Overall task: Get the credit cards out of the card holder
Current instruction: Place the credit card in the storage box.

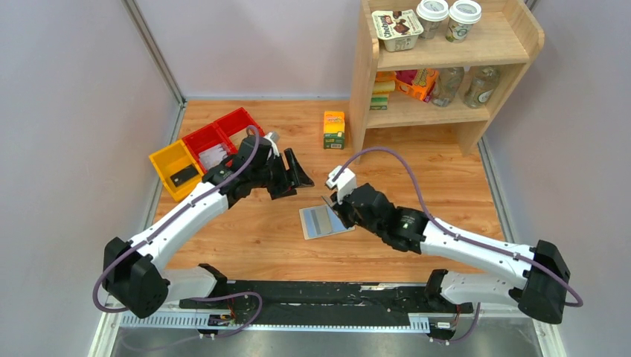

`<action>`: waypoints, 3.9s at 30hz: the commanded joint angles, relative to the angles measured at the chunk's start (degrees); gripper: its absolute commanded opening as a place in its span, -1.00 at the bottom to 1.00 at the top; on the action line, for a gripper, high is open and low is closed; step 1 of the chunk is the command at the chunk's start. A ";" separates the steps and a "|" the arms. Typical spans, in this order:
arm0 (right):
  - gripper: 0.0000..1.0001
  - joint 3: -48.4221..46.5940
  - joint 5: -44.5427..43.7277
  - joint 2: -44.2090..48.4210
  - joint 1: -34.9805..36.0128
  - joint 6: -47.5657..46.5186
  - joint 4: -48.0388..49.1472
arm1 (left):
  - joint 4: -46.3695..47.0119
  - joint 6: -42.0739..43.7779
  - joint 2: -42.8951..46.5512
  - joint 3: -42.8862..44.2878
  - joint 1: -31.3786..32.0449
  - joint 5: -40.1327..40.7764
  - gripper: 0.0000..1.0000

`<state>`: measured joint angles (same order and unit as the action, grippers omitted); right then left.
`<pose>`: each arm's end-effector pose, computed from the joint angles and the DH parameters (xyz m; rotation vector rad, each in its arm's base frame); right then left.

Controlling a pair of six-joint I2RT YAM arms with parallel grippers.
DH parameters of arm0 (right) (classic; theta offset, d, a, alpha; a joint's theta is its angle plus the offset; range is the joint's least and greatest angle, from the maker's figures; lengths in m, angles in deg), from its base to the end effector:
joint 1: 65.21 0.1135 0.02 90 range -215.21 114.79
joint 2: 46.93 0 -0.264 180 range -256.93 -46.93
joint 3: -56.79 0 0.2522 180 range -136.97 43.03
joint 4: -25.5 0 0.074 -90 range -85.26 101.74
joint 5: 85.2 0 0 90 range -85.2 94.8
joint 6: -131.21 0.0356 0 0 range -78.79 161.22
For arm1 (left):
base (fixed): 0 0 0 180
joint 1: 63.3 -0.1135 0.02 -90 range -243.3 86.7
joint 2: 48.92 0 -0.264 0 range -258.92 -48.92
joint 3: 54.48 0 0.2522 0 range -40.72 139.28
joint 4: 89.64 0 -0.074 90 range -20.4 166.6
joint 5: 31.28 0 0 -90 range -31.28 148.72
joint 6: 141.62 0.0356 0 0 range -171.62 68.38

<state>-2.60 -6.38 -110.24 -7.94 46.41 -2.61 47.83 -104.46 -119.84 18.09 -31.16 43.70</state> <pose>0.1385 0.2027 0.2744 -0.8375 1.9795 0.4369 0.2218 -0.1502 0.2993 -0.2997 2.4757 -1.0104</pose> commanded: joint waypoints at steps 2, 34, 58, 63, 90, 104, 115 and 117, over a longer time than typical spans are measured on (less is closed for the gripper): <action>-1.00 -4.12 -16.58 -3.22 9.07 -11.24 5.55 | 0.03 -8.41 2.18 -0.62 0.03 -1.32 0.47; -1.00 -7.99 -26.88 -12.80 19.10 -22.15 12.24 | 5.57 -12.29 1.04 -6.77 0.12 -7.04 -0.19; 0.53 -0.61 -5.19 -4.29 5.32 7.18 6.96 | 9.70 3.18 18.26 -17.75 -10.24 6.76 -1.00; 0.78 5.54 5.62 -0.15 -4.26 13.87 10.12 | 14.08 7.13 30.63 -24.26 -14.12 14.84 -1.00; 1.00 19.79 14.61 4.16 -11.31 16.78 24.02 | 39.99 11.45 6.42 -14.34 -42.25 6.51 -1.00; 1.00 19.61 11.88 3.54 -11.31 15.46 23.40 | 50.75 3.79 -29.44 6.04 -38.74 9.13 -1.00; 1.00 20.23 11.27 4.42 -11.31 15.11 23.58 | 40.57 0.46 -36.75 11.68 -33.11 19.77 -1.00; 1.00 20.49 11.18 4.77 -11.31 15.20 23.66 | 38.54 0.63 -37.63 12.82 -32.67 20.30 -1.00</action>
<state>17.25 6.12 -107.03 -19.17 62.36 18.42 91.39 -102.80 -156.10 27.62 -64.69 60.02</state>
